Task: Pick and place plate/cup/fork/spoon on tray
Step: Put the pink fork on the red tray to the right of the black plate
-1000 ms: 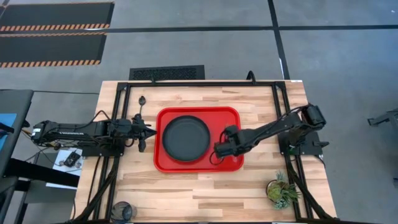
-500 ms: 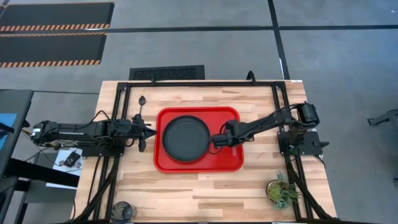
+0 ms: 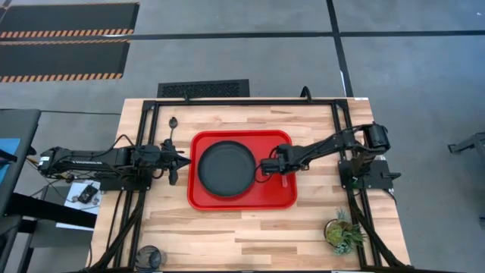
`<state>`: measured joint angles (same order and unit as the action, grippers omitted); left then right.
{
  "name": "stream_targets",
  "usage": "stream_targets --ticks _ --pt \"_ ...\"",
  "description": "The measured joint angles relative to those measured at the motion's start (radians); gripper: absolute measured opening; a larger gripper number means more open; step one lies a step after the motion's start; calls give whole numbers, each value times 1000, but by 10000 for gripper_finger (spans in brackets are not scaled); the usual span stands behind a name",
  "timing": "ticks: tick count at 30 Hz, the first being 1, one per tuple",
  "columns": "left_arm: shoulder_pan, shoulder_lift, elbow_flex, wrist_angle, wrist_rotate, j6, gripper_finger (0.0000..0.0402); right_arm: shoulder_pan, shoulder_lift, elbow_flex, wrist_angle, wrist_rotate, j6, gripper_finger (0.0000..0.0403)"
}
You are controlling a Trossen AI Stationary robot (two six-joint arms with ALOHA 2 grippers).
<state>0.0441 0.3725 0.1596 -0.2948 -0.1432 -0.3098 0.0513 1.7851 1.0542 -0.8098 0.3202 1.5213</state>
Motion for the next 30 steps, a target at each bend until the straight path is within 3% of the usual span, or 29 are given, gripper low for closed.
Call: stream_targets --ticks 23,30 --pt "0 0 0 -3 -1 -10 0 -21 1 0 -22 -31 0 40" --pt "0 0 0 -3 -1 -16 0 -35 3 0 -23 -46 -7 59"
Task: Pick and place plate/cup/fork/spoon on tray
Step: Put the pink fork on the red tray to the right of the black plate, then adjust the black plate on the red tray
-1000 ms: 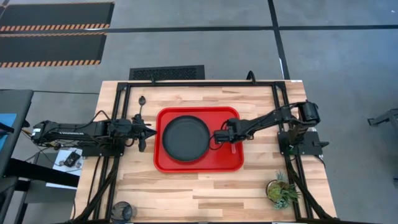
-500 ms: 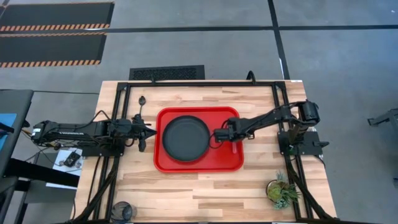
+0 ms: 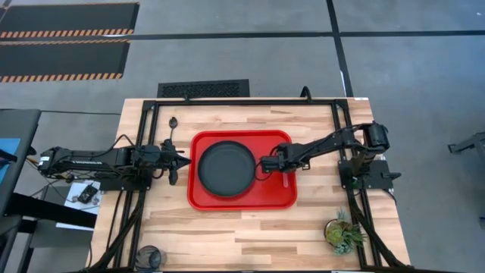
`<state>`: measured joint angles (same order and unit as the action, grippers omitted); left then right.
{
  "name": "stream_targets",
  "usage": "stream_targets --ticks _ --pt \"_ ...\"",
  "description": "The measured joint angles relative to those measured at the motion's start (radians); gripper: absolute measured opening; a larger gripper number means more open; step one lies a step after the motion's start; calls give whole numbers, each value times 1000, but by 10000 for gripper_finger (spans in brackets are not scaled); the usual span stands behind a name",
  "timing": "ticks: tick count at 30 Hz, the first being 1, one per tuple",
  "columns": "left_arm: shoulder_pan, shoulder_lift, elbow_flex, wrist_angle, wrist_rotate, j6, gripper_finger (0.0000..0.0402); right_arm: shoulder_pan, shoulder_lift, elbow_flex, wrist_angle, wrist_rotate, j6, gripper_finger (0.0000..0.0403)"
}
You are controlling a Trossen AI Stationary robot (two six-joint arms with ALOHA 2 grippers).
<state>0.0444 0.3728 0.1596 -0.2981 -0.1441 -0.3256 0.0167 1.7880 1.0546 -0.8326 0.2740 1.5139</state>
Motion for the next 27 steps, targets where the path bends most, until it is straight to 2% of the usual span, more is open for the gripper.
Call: stream_targets --ticks 14,27 --pt "0 0 0 0 0 0 0 -6 0 0 -36 -6 -4 98" --pt "0 0 0 0 -1 0 0 -6 0 0 -41 -6 -4 150"
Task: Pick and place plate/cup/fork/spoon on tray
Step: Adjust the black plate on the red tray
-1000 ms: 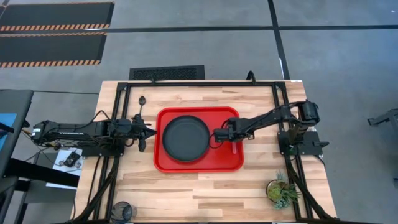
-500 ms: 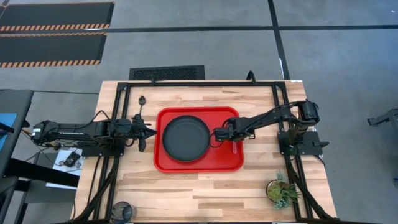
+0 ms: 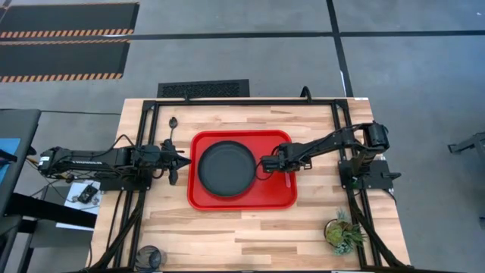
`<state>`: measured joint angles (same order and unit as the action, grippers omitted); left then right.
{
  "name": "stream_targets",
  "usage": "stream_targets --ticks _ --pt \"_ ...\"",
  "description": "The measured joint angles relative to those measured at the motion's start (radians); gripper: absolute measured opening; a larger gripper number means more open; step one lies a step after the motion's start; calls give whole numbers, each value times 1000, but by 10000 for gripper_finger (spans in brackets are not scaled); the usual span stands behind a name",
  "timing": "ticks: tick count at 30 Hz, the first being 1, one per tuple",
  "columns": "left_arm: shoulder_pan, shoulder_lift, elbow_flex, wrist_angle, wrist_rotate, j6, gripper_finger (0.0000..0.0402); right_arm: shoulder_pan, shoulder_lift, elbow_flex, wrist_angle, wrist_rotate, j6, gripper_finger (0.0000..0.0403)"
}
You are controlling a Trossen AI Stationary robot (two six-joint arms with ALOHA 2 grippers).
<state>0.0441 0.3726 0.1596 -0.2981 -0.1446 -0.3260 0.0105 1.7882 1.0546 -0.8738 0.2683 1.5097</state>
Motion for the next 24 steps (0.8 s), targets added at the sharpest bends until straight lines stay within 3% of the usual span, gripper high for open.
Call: stream_targets --ticks 15,24 --pt "0 0 0 2 -1 3 0 38 -42 83 -82 52 -150 140" --pt "0 0 0 4 -1 7 0 38 -70 97 466 51 -589 112"
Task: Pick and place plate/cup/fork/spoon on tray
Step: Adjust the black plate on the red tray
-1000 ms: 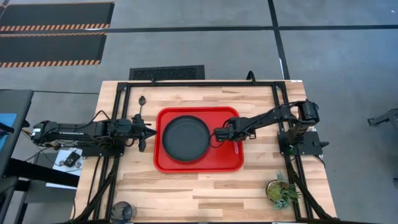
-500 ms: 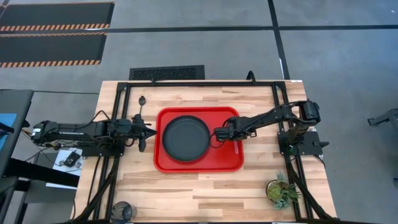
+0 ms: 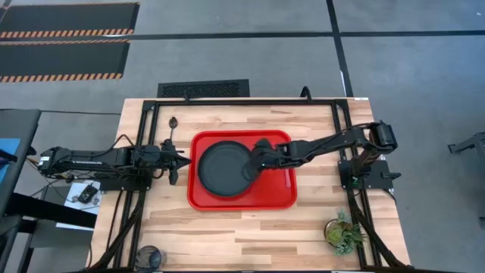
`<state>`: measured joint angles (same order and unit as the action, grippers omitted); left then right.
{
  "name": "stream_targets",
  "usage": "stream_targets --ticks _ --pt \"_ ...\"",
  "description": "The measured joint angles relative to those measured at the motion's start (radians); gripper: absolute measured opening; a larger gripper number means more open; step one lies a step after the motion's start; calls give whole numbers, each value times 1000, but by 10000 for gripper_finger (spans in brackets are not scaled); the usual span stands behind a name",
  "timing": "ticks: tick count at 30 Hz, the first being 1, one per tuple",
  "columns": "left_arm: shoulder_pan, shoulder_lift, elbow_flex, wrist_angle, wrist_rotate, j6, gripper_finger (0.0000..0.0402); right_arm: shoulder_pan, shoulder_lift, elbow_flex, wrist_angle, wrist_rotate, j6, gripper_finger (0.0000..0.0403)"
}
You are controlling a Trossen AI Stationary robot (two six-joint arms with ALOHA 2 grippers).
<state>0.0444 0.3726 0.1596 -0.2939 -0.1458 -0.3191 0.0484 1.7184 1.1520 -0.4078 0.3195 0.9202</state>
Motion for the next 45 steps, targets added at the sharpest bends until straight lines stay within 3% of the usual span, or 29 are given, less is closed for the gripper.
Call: stream_targets --ticks 6,14,27,45 --pt "0 0 0 1 0 11 0 -19 75 0 135 -83 -183 69" --pt "0 0 0 16 0 12 0 -27 153 47 77 -108 -250 11" --pt "0 0 0 16 0 13 0 -44 154 52 -39 -112 -218 22" --pt "0 0 0 15 0 13 0 -44 153 52 -68 -109 -187 18"
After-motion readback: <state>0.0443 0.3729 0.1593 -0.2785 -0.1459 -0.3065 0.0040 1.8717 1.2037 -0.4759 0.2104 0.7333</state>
